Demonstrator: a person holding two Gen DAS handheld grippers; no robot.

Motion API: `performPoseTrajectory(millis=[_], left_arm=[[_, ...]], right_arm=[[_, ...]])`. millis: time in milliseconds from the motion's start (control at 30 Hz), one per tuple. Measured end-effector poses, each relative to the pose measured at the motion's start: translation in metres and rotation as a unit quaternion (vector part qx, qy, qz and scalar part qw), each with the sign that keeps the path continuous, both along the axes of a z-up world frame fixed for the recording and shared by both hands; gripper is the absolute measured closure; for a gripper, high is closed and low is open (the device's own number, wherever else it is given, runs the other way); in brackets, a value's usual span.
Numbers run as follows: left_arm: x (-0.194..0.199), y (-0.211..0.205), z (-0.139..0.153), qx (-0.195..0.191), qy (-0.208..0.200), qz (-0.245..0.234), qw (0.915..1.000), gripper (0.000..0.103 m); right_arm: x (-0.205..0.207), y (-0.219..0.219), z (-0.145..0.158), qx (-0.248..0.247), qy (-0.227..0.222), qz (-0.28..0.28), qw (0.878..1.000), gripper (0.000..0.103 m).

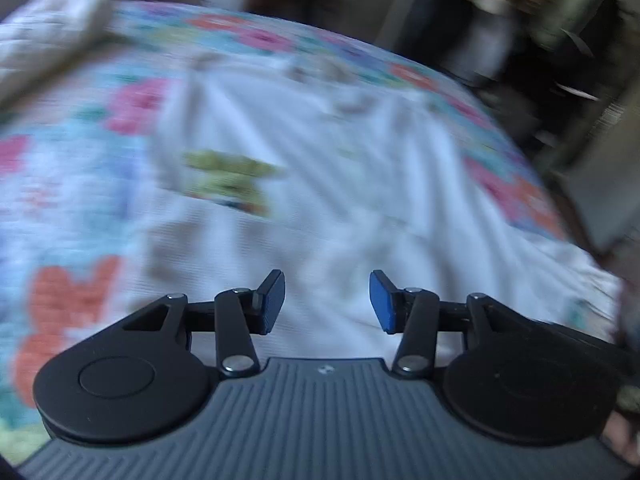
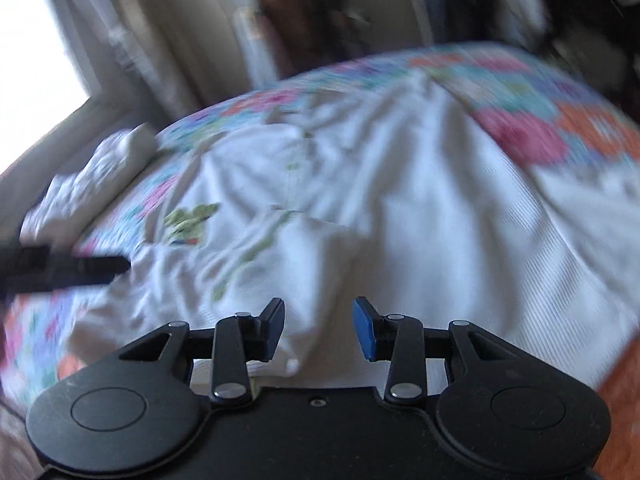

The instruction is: Fold clothes

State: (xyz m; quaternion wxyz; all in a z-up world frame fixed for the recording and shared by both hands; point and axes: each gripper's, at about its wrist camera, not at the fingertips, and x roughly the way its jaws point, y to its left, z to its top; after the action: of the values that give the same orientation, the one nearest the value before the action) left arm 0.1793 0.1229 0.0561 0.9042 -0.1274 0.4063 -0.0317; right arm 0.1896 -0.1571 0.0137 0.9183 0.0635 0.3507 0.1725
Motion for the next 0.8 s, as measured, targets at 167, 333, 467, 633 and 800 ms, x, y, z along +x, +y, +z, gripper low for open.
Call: performPoseTrajectory(millis=[167,333,467,633,800], left_arm=[[0.015,0.056,-0.031,0.075,0.101,0.114,0.9854,0.044],[0.021,0.087,-0.046,0.000,0.142,0.089,0.9859,0.030],[0.017,0.114,-0.053,-0.101,0.145,0.129,0.9758,0.031],[0.020,0.107,-0.060,-0.077,0.161,0.123,0.9762,0.030],[0.013,0.111,-0.066,-0.125,0.157,0.126,0.9716,0.057]], right_arm=[[0.007,0.049,-0.001,-0.100,-0.030,0.075,0.992,0.059],[0.017,0.071,-0.031,-0.183,0.002,0.131,0.974,0.051],[0.010,0.066,-0.027,-0.190,-0.017,0.118,0.975,0.047],[0.023,0.064,-0.026,-0.189,-0.025,0.096,0.977,0.048],[0.026,0.071,-0.015,-0.180,-0.040,0.099,0.978,0.099]])
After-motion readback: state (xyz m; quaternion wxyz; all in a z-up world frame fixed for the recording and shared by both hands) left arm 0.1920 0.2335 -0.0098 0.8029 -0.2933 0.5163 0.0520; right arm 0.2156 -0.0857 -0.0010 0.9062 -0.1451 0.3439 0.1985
